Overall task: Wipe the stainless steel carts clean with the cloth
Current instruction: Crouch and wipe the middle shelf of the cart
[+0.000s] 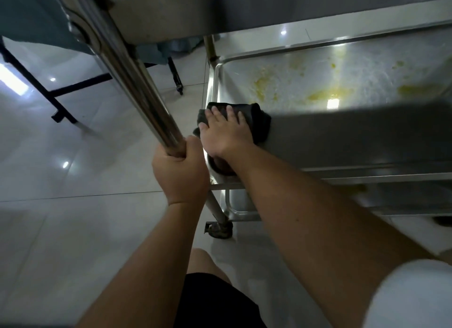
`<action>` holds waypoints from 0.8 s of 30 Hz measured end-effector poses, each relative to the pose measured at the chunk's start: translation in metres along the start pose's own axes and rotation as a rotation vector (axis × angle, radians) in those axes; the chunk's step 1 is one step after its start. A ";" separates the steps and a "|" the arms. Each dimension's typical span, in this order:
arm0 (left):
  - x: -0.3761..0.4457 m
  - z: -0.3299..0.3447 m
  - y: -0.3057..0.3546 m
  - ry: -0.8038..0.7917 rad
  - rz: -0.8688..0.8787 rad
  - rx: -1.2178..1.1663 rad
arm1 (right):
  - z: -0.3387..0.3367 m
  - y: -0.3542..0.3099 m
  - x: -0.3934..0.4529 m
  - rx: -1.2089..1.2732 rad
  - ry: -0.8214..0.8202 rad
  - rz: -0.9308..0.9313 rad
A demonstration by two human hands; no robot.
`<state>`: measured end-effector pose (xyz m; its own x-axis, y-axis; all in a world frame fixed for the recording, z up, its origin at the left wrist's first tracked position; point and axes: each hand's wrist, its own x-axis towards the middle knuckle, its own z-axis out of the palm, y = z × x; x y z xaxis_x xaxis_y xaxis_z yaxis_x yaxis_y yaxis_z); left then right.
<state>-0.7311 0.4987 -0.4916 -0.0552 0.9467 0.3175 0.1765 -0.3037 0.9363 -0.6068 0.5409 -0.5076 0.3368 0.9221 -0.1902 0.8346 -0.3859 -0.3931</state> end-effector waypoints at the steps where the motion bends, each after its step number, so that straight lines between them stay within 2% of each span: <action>1: -0.001 0.000 0.000 -0.011 -0.001 -0.003 | -0.003 0.005 -0.001 0.001 -0.005 -0.024; 3: 0.000 -0.001 -0.003 -0.010 -0.021 0.003 | -0.012 0.033 -0.007 -0.008 0.006 -0.050; 5: 0.001 -0.001 -0.006 0.005 -0.032 0.001 | -0.029 0.081 -0.013 -0.018 0.061 0.017; 11: 0.001 0.000 -0.006 0.010 -0.057 -0.023 | -0.095 0.251 -0.055 -0.067 0.321 0.558; 13: 0.001 0.002 -0.004 0.016 -0.062 -0.034 | -0.092 0.260 -0.056 -0.008 0.321 0.724; 15: 0.001 0.004 -0.003 0.019 -0.061 -0.040 | -0.081 0.236 -0.041 0.030 0.343 0.782; 18: 0.000 0.003 -0.002 0.023 -0.054 -0.043 | -0.056 0.160 -0.005 0.009 0.309 0.599; 22: 0.000 0.002 -0.001 0.017 -0.025 -0.038 | -0.017 0.046 0.032 0.002 0.125 0.192; 24: -0.001 0.003 -0.002 -0.006 -0.011 -0.043 | -0.007 0.019 0.035 -0.006 0.070 0.087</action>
<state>-0.7285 0.4987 -0.4940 -0.0506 0.9507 0.3061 0.1332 -0.2973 0.9454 -0.5757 0.5659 -0.5158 0.4377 0.8847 -0.1605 0.8032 -0.4650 -0.3724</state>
